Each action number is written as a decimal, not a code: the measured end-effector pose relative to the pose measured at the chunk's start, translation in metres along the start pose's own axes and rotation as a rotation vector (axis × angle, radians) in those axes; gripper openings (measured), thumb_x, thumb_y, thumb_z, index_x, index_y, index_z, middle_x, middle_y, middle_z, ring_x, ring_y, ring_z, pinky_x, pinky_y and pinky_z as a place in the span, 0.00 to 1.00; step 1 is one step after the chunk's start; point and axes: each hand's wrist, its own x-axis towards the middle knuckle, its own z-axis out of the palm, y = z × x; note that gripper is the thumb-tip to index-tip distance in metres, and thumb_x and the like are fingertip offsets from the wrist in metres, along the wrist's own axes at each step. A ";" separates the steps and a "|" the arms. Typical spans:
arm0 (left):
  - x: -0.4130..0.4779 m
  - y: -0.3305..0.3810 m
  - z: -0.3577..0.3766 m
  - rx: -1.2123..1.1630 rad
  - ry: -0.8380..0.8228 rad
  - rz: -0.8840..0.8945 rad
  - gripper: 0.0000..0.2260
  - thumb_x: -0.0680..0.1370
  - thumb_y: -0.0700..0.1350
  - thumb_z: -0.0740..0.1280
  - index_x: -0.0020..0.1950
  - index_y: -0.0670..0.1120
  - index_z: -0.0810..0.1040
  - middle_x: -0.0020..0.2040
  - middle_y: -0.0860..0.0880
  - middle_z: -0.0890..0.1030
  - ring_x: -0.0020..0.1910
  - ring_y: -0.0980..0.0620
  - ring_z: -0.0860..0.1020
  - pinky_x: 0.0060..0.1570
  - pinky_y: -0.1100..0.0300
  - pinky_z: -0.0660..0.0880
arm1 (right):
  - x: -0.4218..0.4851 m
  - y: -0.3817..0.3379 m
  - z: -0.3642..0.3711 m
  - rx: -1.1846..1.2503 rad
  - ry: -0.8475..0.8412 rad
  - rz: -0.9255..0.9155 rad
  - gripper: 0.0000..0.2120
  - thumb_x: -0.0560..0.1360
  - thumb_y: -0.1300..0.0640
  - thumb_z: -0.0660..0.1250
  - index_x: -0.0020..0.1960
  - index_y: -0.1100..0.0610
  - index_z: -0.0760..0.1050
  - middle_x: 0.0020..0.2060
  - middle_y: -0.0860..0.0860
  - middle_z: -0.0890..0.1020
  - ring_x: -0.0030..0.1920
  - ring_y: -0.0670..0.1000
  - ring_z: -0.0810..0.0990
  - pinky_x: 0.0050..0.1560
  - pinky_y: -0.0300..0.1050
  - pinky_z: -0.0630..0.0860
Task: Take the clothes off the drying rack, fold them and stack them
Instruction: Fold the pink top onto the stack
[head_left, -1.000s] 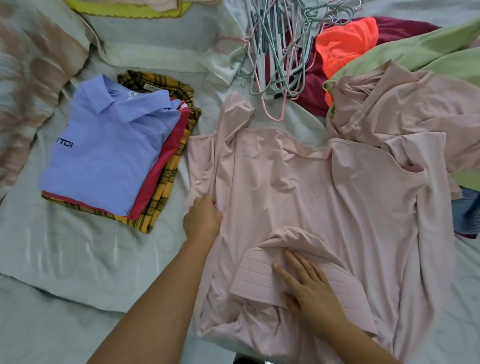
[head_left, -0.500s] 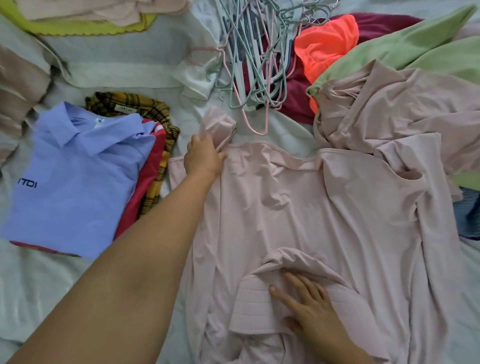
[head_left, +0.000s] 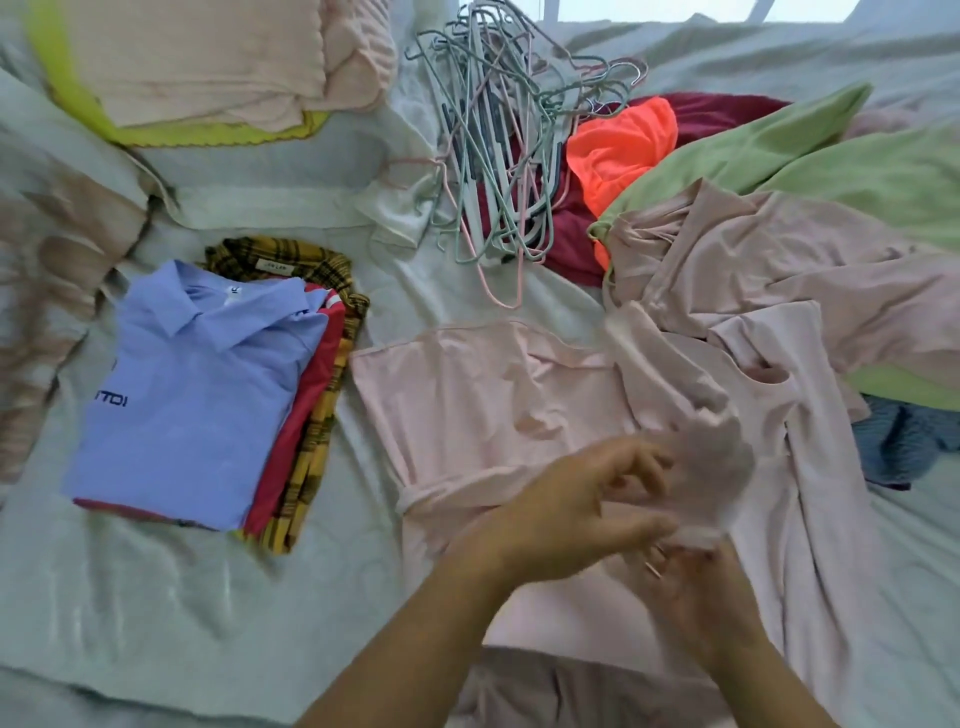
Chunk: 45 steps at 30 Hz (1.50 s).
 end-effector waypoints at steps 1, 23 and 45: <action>-0.011 -0.015 0.012 0.051 0.093 -0.074 0.05 0.75 0.43 0.69 0.48 0.46 0.75 0.55 0.52 0.76 0.56 0.56 0.75 0.56 0.67 0.70 | -0.006 -0.009 -0.005 -0.073 -0.050 -0.056 0.28 0.79 0.41 0.50 0.72 0.57 0.65 0.69 0.60 0.68 0.66 0.58 0.72 0.62 0.59 0.72; -0.139 -0.178 0.059 0.658 0.564 -0.572 0.09 0.72 0.44 0.68 0.49 0.43 0.76 0.50 0.44 0.76 0.48 0.43 0.75 0.45 0.53 0.72 | 0.008 -0.059 0.018 0.035 0.196 -0.066 0.09 0.79 0.64 0.57 0.45 0.56 0.73 0.29 0.46 0.82 0.30 0.41 0.81 0.34 0.33 0.78; -0.252 -0.195 0.049 0.893 0.768 -0.451 0.06 0.67 0.44 0.55 0.41 0.50 0.68 0.37 0.50 0.75 0.33 0.48 0.75 0.29 0.57 0.72 | -0.054 0.032 -0.065 -0.707 0.434 0.012 0.21 0.70 0.70 0.69 0.61 0.67 0.68 0.41 0.52 0.76 0.46 0.57 0.78 0.48 0.52 0.73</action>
